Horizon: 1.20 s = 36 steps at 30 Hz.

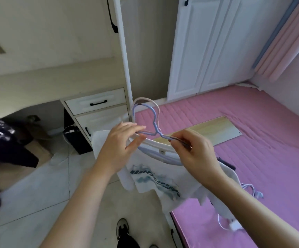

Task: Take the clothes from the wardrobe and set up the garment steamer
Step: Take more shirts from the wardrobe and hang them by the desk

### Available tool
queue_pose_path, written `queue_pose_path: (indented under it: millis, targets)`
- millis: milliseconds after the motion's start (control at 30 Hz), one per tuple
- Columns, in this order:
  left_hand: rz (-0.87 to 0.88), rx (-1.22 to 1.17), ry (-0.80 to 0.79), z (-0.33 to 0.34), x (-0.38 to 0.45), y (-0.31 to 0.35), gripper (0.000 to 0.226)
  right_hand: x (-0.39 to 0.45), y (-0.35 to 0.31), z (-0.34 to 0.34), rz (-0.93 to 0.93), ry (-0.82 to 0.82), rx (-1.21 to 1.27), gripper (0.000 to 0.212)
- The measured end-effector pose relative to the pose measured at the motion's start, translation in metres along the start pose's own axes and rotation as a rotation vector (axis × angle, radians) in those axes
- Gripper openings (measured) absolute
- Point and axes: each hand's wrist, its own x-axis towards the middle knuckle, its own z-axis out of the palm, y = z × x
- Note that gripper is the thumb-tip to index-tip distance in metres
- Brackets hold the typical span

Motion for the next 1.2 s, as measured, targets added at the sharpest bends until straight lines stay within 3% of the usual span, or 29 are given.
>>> queue_pose_path:
  millis: [100,233,400,667,800,967,1200]
  targets:
    - [-0.024,-0.020,0.075,-0.017,-0.020,0.003,0.048,0.001,-0.013,0.006,-0.059,-0.051,0.032,0.010]
    - [-0.148,-0.045,0.230,-0.041,-0.048,0.006,0.016,0.008,-0.033,0.018,-0.196,-0.081,0.070,0.009]
    - [-0.158,0.052,0.437,-0.079,-0.078,0.001,0.025,0.020,-0.061,0.050,-0.384,-0.108,0.077,0.020]
    - [-0.300,0.176,0.661,-0.161,-0.149,-0.043,0.010,0.025,-0.107,0.133,-0.516,-0.238,-0.087,0.034]
    - [-0.319,0.241,0.682,-0.202,-0.182,-0.070,0.024,0.026,-0.139,0.187,-0.561,-0.356,-0.085,0.032]
    - [-0.373,0.292,0.722,-0.250,-0.226,-0.109,0.021,0.014,-0.185,0.256,-0.643,-0.392,-0.068,0.037]
    - [-0.445,0.335,0.810,-0.306,-0.291,-0.153,0.025,-0.004,-0.245,0.349,-0.779,-0.290,0.030,0.027]
